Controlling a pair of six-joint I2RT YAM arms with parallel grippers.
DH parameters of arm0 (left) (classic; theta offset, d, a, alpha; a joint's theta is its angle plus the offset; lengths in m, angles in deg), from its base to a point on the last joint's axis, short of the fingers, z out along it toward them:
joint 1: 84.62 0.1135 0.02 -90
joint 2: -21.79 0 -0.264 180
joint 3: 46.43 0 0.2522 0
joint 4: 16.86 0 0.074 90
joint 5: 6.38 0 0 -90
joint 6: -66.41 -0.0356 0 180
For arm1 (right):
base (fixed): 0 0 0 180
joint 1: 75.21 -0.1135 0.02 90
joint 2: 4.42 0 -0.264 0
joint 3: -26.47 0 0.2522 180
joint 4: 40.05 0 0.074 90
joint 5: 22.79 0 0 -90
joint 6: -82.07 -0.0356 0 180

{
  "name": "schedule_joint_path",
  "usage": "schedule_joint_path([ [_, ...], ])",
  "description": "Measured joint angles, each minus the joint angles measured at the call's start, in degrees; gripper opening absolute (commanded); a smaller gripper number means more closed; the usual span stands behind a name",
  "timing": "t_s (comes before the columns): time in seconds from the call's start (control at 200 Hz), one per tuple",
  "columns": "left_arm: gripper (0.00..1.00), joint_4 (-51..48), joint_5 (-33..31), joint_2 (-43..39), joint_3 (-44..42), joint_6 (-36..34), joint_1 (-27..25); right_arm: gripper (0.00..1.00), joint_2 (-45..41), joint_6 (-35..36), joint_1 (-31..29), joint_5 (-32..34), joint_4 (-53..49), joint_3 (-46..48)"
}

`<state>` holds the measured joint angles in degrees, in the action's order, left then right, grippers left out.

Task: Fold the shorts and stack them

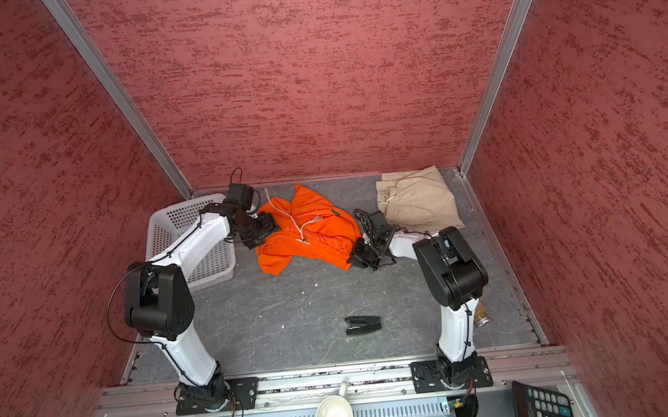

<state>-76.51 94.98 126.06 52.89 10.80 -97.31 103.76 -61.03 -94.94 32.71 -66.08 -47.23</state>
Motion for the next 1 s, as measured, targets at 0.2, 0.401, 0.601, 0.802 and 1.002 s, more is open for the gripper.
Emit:
schedule_joint_path([
  [0.2, 0.69, 3.2, 2.4, -0.2, 2.4, -9.0, -4.0, 0.01, -3.5, -2.0, 1.3, -0.9, 0.0, -3.0],
  [0.401, 0.67, 14.7, 9.1, -4.2, -3.3, -26.3, -12.3, 0.03, -7.7, -6.2, 1.5, -4.1, 1.9, -7.1],
  [0.601, 0.68, 28.3, 14.3, -9.5, -14.1, -45.6, -17.6, 0.03, -9.0, -10.2, 1.6, -6.6, 2.2, -7.2],
  [0.802, 0.68, 35.1, 14.5, -5.9, -15.4, -57.1, -18.3, 0.04, -9.5, -12.5, 1.9, -8.1, 2.2, -7.2],
  [1.002, 0.65, 38.6, 13.2, -1.8, -15.5, -63.2, -18.3, 0.04, -10.7, -13.7, 2.1, -9.4, 2.2, -7.2],
])
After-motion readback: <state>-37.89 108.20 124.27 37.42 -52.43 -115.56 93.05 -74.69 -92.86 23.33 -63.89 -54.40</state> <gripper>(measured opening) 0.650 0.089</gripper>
